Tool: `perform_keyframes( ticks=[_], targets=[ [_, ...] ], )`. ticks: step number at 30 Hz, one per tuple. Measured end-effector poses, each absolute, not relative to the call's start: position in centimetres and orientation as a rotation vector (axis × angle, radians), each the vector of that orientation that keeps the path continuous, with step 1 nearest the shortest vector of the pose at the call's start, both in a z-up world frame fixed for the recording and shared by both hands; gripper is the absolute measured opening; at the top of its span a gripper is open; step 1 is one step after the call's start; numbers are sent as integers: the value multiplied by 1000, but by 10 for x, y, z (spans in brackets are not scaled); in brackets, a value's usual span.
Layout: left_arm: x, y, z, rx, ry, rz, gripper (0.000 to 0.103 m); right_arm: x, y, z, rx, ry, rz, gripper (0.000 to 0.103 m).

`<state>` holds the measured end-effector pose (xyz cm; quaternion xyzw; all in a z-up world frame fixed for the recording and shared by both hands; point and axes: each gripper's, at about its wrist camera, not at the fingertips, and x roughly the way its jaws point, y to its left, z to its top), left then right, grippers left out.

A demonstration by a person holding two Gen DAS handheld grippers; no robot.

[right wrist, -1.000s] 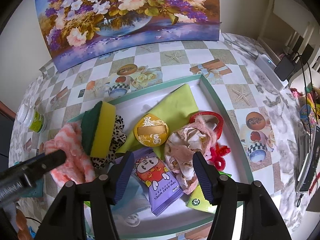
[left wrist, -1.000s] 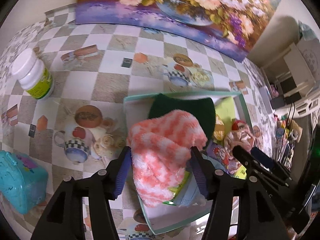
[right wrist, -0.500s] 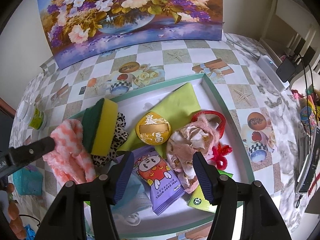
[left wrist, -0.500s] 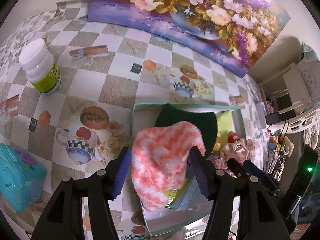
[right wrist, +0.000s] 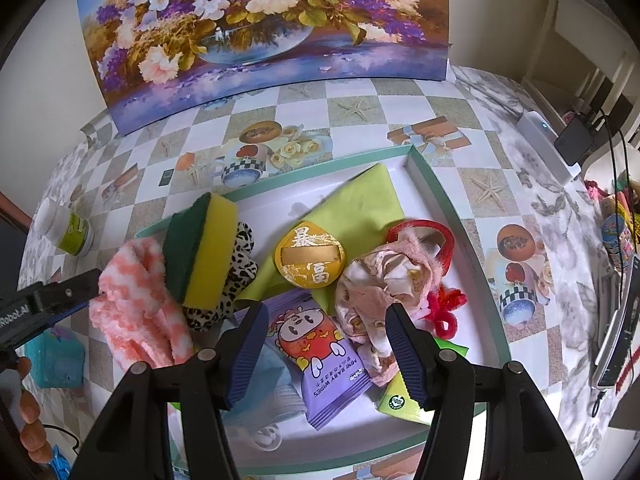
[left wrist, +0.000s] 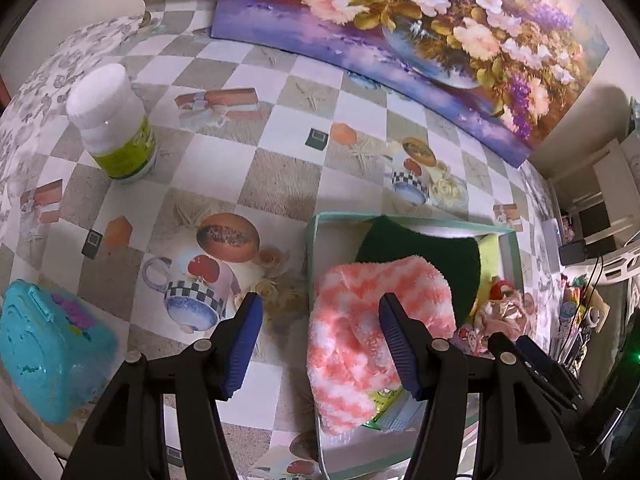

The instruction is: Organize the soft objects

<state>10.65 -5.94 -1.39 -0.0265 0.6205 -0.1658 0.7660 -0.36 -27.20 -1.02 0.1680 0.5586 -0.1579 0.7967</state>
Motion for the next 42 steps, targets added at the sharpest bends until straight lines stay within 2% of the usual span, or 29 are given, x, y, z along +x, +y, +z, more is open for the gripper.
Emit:
perform_keyframes(
  ticks=[6,7,8,9,13,15,19,22,42],
  targets=[
    [104,-61,-11,-41,1338,-361,62,-4,-271,-10,354,1201,-341,65],
    [104,-60,-10,-38,1329,-351,70,-4,-270,-10,352,1201,-342,68],
    [104,-59,-10,-35,1320,-341,79,-5,-270,-10,347,1200,-345,78],
    [104,-58,-9,-33,1309,-330,82,-5,-270,-10,343,1198,-349,87],
    [105,-53,-6,-41,1289,-316,83,-7,-268,-9,328,1193,-356,92],
    [105,-51,-5,-38,1277,-309,85,-8,-268,-9,328,1191,-355,103],
    [104,-50,-1,-14,1248,-293,90,-10,-265,-9,321,1188,-354,103],
    [103,-48,2,6,1226,-279,97,-12,-263,-8,315,1187,-358,103],
    [62,-43,21,204,1120,-195,97,-47,-236,3,296,1183,-349,103]
  ],
)
